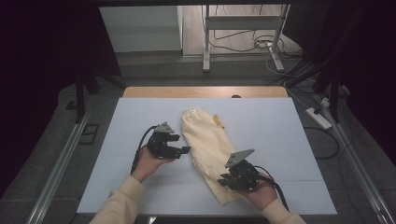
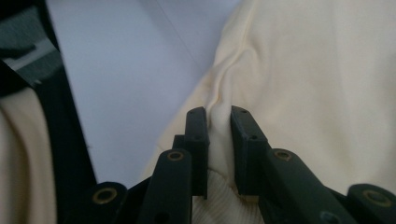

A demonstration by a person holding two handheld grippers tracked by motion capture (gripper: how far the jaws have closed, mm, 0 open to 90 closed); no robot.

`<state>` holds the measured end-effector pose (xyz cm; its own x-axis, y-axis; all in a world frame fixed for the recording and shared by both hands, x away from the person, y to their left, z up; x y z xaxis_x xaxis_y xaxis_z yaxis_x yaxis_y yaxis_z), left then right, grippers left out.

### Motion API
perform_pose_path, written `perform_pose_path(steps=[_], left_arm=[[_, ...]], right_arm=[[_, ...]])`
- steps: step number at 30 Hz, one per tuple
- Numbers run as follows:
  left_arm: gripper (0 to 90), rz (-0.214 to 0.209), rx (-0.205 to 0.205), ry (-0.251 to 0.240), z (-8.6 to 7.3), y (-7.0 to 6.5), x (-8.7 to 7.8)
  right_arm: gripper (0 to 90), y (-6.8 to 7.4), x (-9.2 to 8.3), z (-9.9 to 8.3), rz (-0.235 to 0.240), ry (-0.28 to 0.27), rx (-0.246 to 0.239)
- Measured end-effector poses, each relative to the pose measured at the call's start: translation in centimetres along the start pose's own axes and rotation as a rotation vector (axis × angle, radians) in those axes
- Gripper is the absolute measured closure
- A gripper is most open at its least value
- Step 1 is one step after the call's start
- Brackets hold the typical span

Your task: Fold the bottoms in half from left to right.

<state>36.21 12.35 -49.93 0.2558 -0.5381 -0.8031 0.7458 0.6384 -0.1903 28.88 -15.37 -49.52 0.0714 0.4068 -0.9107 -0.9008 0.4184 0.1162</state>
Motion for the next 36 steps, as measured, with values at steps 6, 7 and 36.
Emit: perform_pose_path(steps=[6, 7, 36], left_arm=[[25.9, 0.002, -0.001, 0.003, 0.0, 0.0, 0.0], [25.9, 0.002, 0.000, 0.002, 0.0, 0.0, 0.0], [25.8, 0.015, -0.007, 0.001, -0.1, 0.2, -0.1]], right_arm=[[76.7, 1.5, 0.3, 0.4, 0.027, 0.010, -0.041], [75.6, 1.6, 0.6, 0.4, 0.028, 0.020, -0.041], [36.7, -3.6, -1.2, -1.8, -0.149, -0.068, 0.153]])
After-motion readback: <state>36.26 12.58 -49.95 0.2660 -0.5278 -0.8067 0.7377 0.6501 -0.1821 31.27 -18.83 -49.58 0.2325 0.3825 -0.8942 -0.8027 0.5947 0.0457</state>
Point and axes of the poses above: each handheld gripper's, and its own axes: x roughly forward along the jaws, z roughly out of its top, y roughly to its left, the point moved 2 cm from there along x, roughly forward along the jaws, and after that the axes turned 14 degrees about y, right-handed, at the moved point
